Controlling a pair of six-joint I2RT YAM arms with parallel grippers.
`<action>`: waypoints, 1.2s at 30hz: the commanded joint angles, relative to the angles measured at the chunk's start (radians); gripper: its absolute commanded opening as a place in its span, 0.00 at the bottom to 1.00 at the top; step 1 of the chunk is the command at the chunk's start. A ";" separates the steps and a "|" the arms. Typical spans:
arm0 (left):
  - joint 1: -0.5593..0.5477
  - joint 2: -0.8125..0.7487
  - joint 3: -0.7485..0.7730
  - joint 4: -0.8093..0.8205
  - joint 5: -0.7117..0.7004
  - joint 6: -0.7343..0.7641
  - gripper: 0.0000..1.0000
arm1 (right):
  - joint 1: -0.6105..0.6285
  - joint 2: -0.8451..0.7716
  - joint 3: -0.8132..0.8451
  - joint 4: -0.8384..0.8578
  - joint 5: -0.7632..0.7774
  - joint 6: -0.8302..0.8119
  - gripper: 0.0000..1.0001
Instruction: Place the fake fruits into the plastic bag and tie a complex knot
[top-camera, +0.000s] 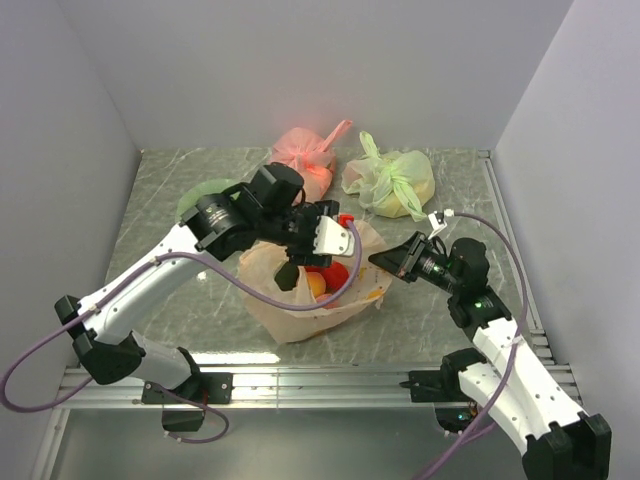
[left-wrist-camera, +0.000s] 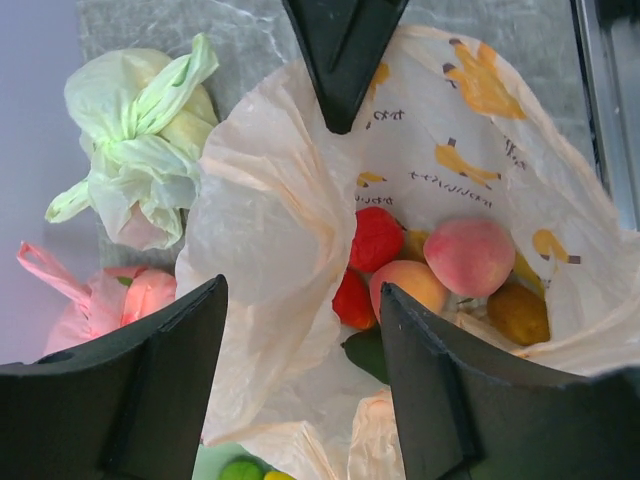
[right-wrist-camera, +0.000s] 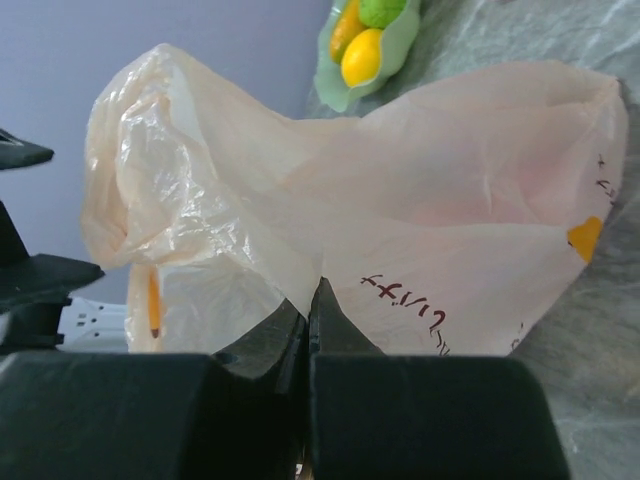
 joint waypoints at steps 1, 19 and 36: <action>-0.022 0.017 -0.010 0.020 -0.057 0.088 0.67 | 0.039 -0.054 0.086 -0.120 0.094 -0.067 0.00; 0.026 -0.086 -0.044 0.184 0.374 -0.015 0.00 | 0.066 -0.167 0.347 -0.315 -0.019 -0.948 1.00; 0.200 -0.038 -0.015 0.419 0.825 -0.325 0.00 | 0.263 0.218 0.499 0.076 -0.396 -1.076 1.00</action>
